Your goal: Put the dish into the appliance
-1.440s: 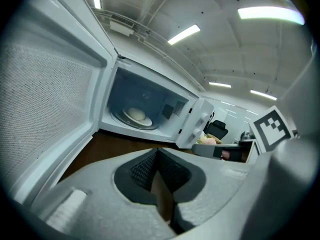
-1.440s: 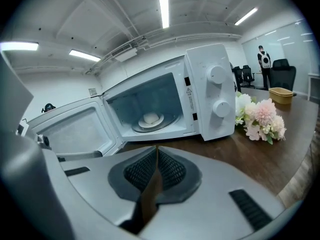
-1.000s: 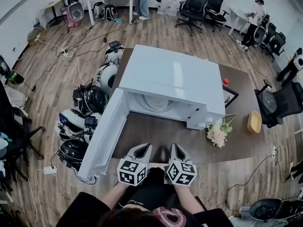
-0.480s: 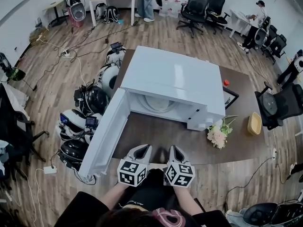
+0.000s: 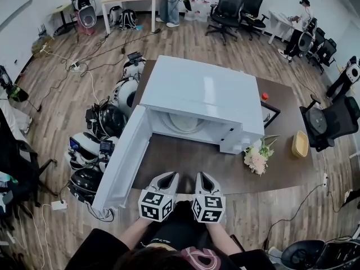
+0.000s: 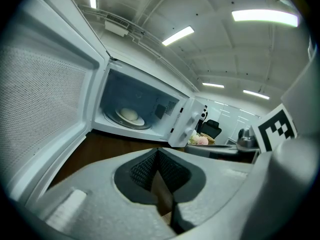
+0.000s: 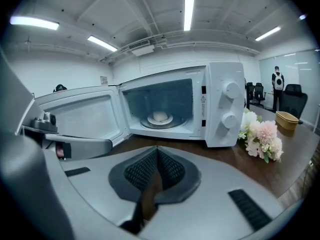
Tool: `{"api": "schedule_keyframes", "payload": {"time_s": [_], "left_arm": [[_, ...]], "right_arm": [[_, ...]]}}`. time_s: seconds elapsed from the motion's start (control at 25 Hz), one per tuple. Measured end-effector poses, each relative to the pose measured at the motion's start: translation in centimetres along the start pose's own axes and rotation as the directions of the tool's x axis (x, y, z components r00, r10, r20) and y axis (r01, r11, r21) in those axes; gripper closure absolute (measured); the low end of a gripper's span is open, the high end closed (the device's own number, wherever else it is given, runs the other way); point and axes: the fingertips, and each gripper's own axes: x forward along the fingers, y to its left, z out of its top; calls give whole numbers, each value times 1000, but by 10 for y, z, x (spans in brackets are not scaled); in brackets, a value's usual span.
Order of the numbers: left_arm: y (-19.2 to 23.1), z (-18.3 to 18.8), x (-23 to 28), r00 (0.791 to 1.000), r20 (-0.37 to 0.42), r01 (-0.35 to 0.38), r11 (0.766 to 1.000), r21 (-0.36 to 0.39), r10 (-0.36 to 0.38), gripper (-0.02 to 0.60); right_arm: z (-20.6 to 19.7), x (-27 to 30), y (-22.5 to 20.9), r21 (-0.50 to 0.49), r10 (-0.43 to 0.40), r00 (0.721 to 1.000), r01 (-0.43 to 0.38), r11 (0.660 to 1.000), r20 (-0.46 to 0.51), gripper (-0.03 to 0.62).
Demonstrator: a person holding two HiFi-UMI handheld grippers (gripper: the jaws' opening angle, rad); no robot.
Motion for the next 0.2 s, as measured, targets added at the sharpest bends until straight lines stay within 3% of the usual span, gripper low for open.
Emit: {"api": "schedule_keyframes", "payload": {"time_s": [0.2], "left_arm": [[-3, 4, 1, 1000, 15, 5, 1000, -1, -5, 572]], "right_arm": [[0, -2, -3, 20, 7, 1000, -7, 1000, -1, 588]]}}
